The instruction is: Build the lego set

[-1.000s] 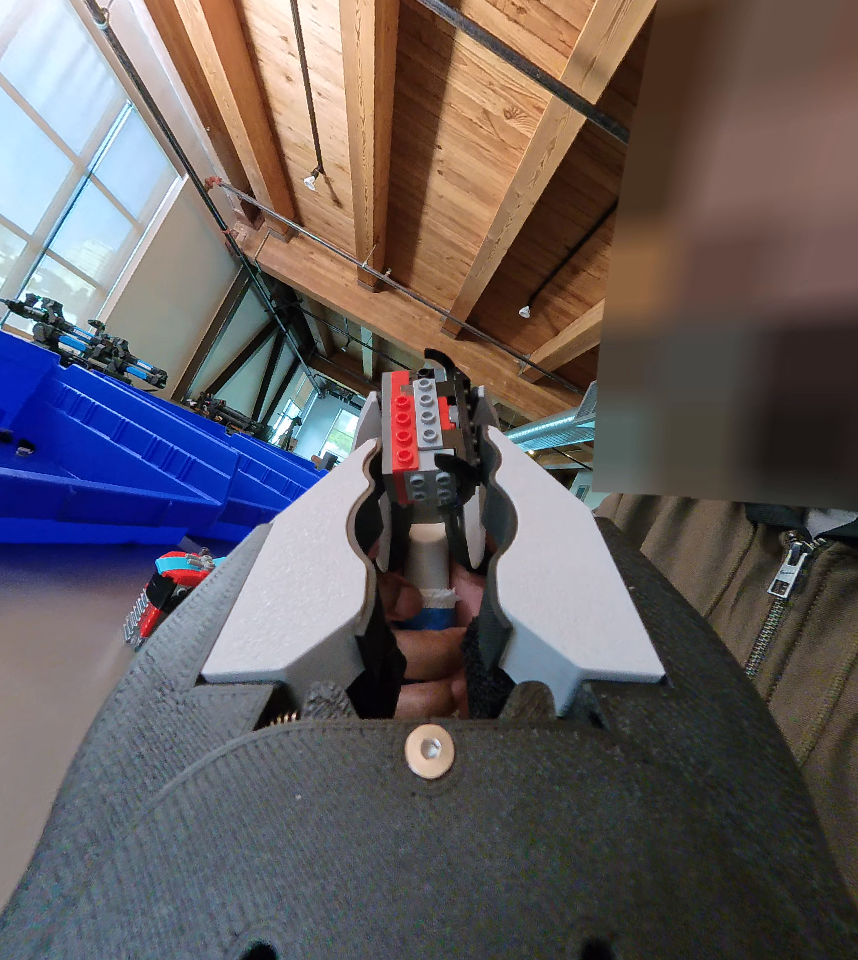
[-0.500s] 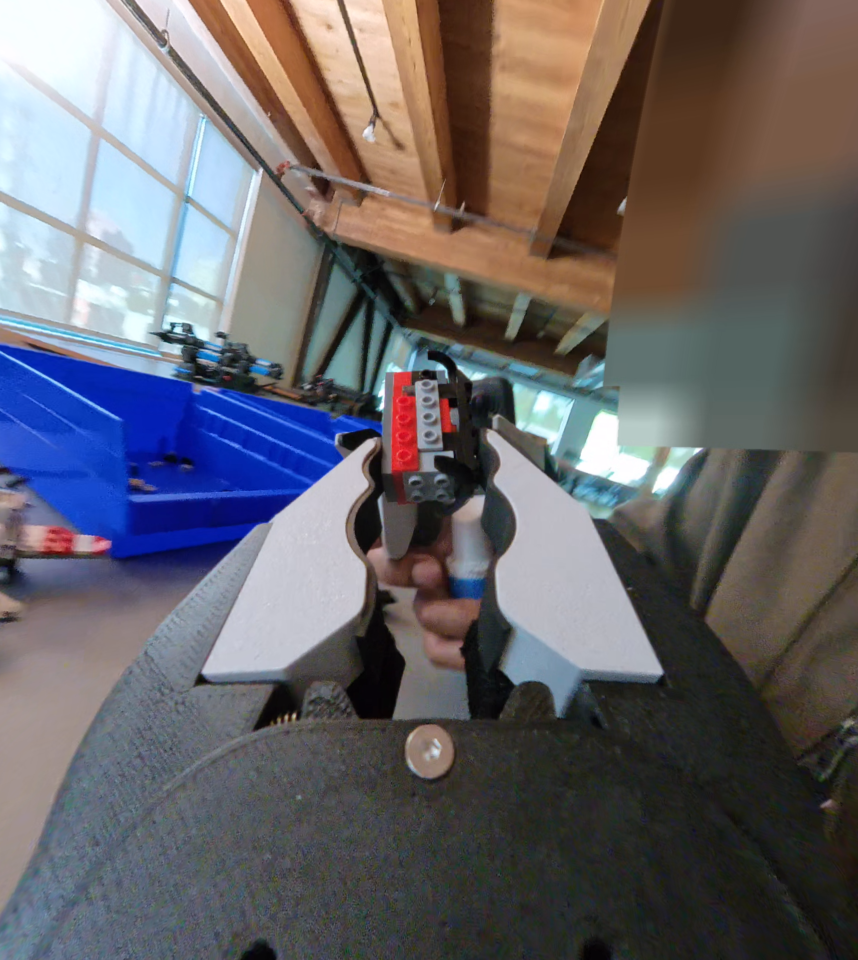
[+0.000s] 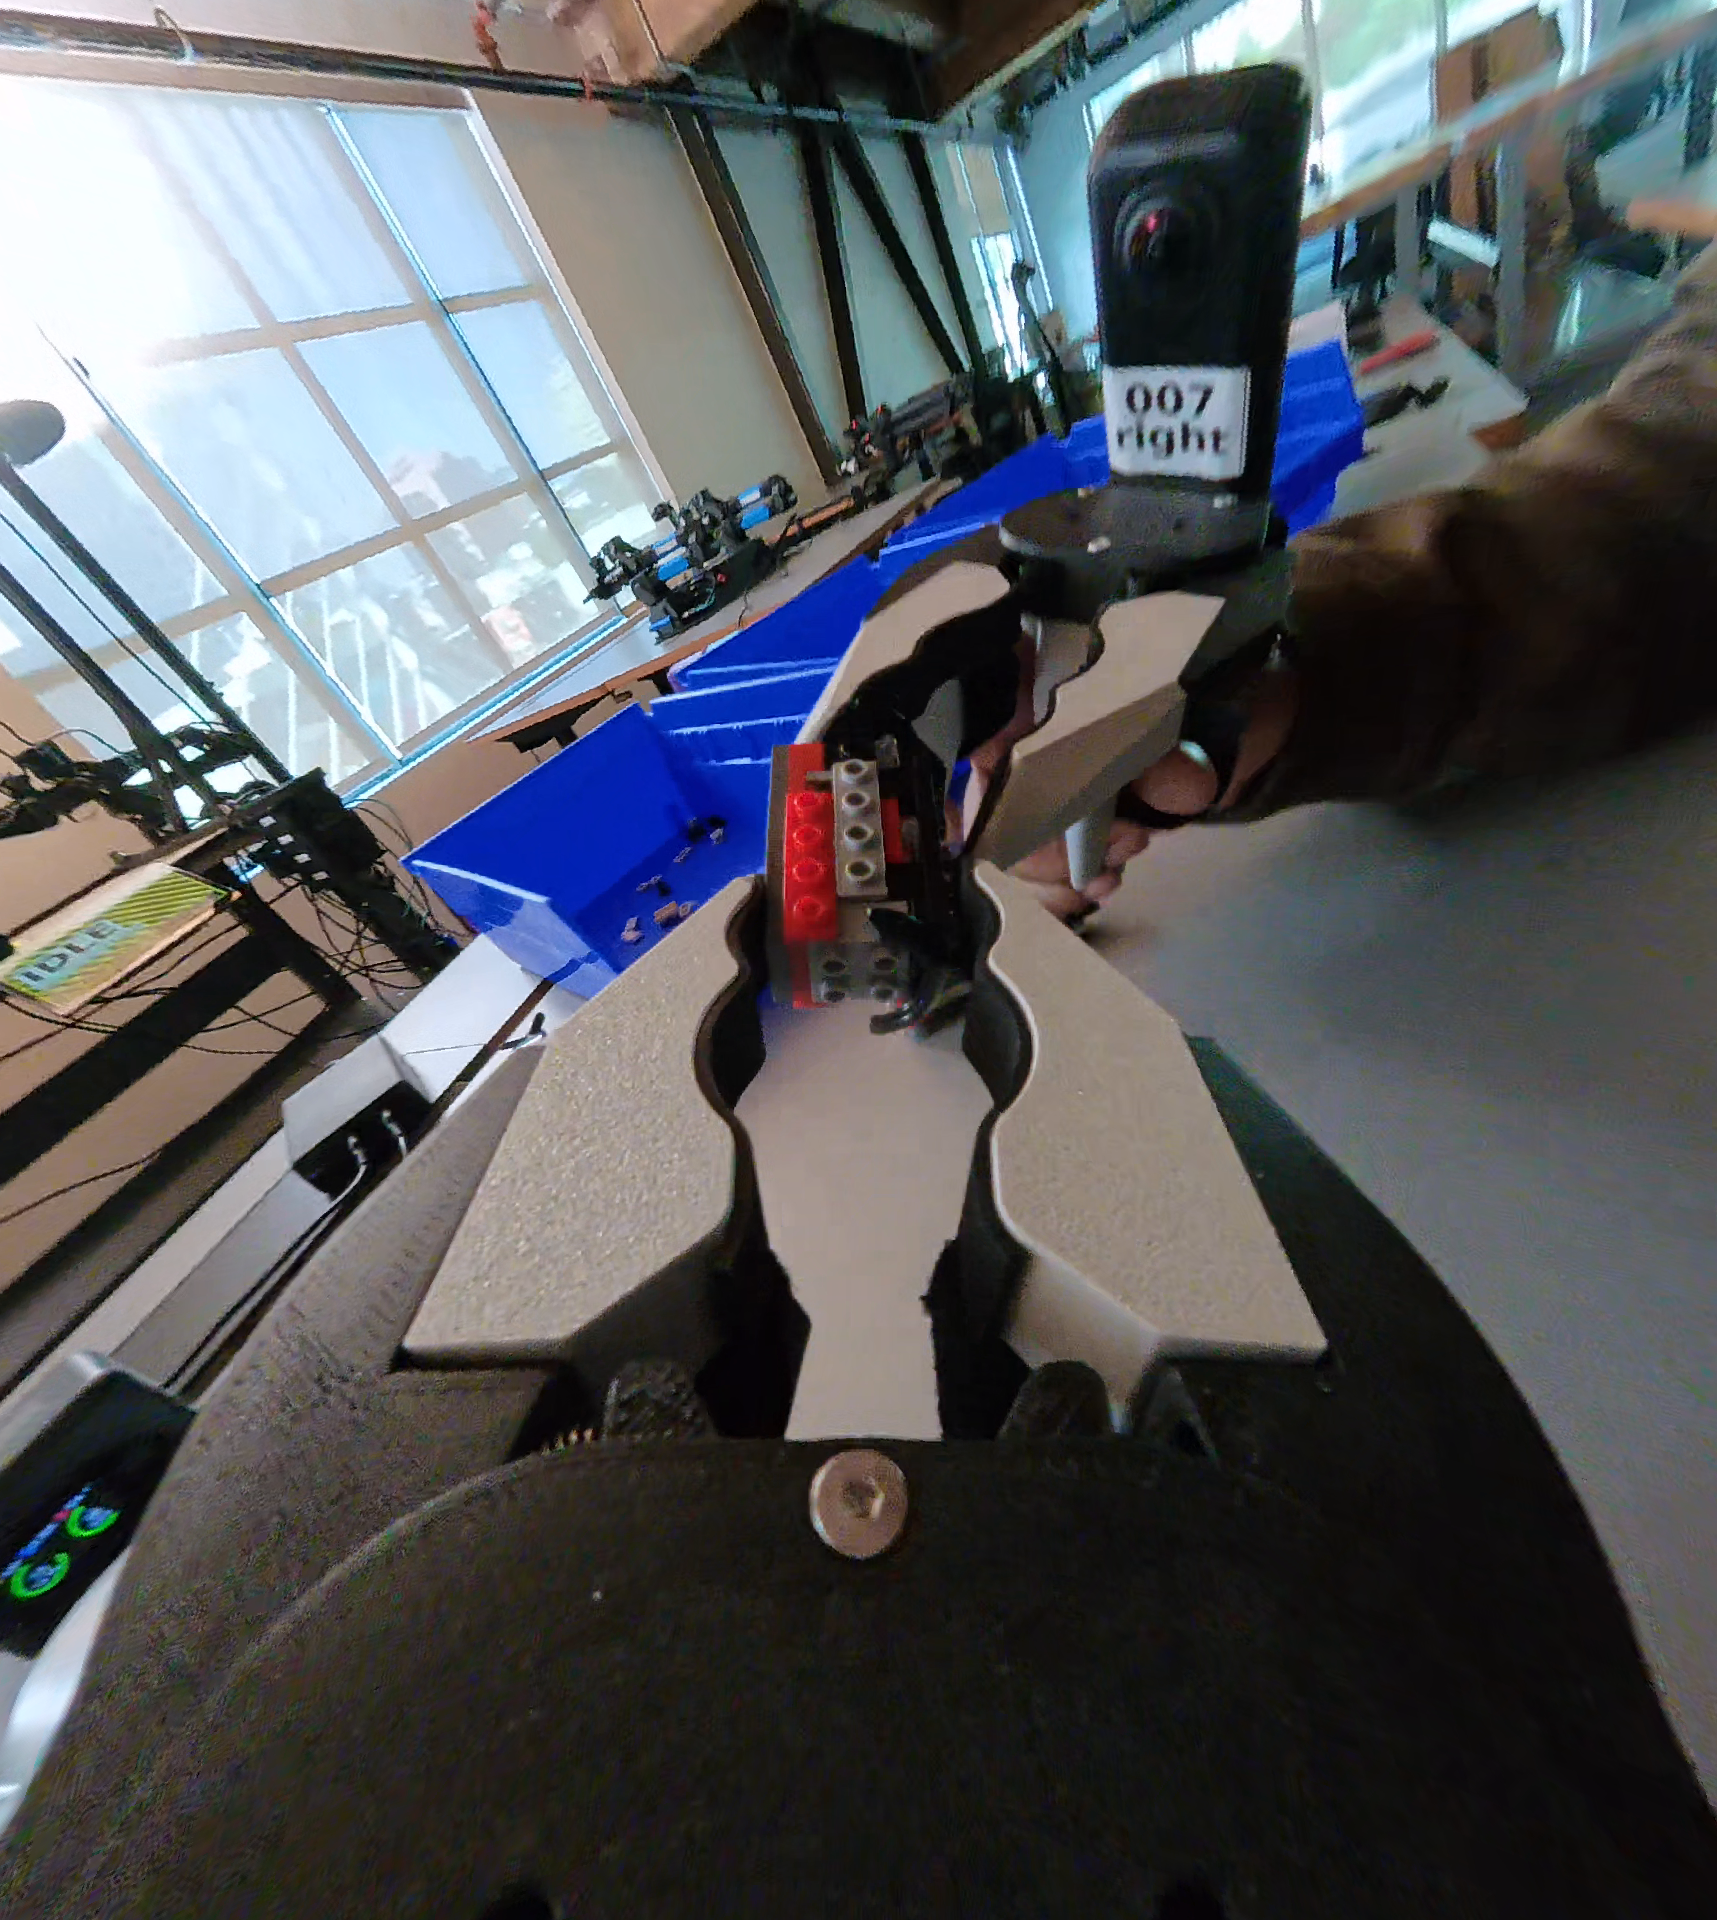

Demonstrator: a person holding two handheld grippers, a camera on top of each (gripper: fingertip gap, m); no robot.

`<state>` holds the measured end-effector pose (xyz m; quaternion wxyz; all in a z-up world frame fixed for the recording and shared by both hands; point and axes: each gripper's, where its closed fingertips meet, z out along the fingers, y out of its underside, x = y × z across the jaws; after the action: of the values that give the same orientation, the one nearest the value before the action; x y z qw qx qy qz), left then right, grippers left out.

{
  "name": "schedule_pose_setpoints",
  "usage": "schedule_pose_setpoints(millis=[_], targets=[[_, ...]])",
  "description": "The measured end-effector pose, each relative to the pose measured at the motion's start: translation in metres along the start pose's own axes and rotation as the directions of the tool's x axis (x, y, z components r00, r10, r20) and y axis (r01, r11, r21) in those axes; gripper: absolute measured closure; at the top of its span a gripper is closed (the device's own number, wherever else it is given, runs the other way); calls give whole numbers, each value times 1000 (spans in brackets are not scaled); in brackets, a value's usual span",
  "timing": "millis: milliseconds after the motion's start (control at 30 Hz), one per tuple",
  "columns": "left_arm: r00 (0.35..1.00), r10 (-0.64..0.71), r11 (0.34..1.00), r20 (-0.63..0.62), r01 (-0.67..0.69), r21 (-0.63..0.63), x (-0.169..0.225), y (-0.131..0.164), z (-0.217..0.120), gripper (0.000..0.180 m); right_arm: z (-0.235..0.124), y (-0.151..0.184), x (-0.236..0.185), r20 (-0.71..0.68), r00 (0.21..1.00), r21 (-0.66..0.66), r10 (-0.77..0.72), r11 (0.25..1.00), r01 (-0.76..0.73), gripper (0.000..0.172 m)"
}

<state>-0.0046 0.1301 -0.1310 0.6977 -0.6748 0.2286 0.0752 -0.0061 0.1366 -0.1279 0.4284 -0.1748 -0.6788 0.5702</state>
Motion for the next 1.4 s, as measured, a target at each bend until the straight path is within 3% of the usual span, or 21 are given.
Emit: schedule_pose_setpoints(millis=[167,367,967,1400], targets=[[996,89,993,-27,-91,-81,8,12,4,145,-7,-1,-4,36,994,-13,-101,995,101,131],[989,87,988,-120,-101,-119,22,21,6,145,-12,11,-15,129,984,-62,-125,989,134,131],[954,-106,993,-281,87,-78,39,22,4,145,-14,13,-34,261,965,-50,-13,998,27,137],[947,-122,992,-297,105,-72,40,21,3,145,-14,13,-35,272,962,-56,13,998,3,137]])
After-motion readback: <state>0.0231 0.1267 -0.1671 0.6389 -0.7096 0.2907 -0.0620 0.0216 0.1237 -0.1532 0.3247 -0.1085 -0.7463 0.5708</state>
